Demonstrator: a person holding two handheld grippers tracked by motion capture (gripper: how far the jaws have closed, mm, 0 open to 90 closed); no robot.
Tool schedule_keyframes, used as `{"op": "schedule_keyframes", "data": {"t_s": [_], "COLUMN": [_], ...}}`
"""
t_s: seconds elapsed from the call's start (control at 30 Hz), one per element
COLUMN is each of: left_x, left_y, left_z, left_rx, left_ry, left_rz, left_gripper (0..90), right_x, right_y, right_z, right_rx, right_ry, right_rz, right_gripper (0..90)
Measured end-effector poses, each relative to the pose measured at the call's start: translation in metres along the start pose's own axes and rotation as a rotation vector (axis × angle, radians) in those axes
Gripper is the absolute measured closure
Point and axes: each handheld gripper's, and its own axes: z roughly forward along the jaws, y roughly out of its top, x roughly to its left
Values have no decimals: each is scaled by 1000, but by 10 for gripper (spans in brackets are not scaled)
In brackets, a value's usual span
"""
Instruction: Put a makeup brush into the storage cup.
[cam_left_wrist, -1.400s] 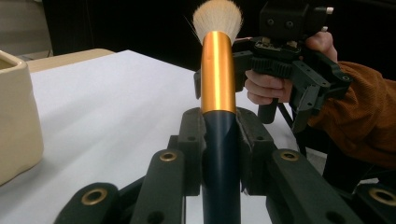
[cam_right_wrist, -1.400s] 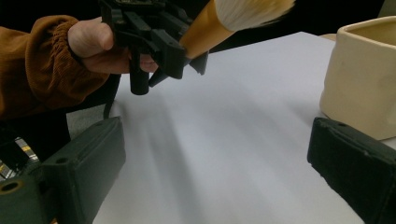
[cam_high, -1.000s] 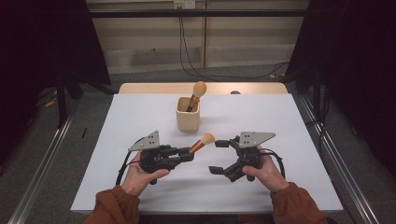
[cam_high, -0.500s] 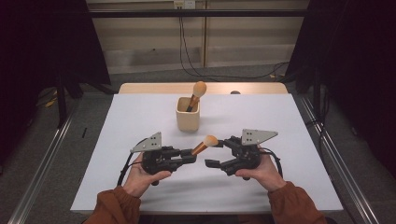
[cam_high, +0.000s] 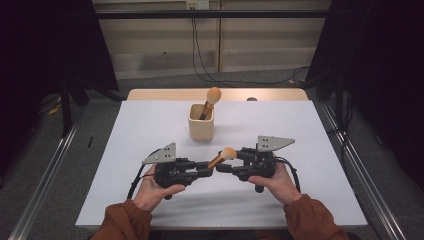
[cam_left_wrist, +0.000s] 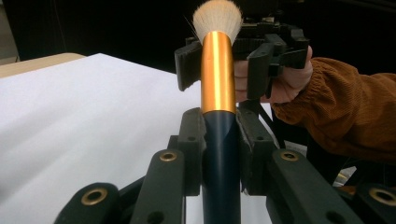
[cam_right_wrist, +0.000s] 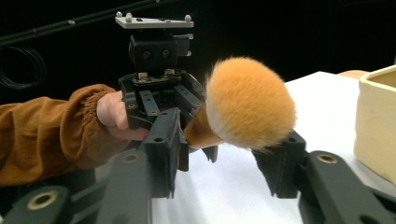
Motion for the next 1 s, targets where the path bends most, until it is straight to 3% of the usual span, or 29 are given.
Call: {"op": "schedule_keyframes", "data": {"t_s": [0.4, 0.73, 1.0], "left_x": [1, 2, 3], "left_y": [3, 2, 1], "left_z": [2, 2, 3], "left_rx": [-11, -2, 4], "left_ry": [-5, -12, -7], "left_rz": [0, 8, 4], "left_gripper": [740, 733, 712], "right_x": [-3, -5, -5], "right_y": [-1, -3, -3], "right_z": [2, 1, 1], "right_rx": [-39, -53, -41], "right_ry": [29, 72, 79], "right_rz": [48, 94, 101], "right_gripper": [688, 730, 746]}}
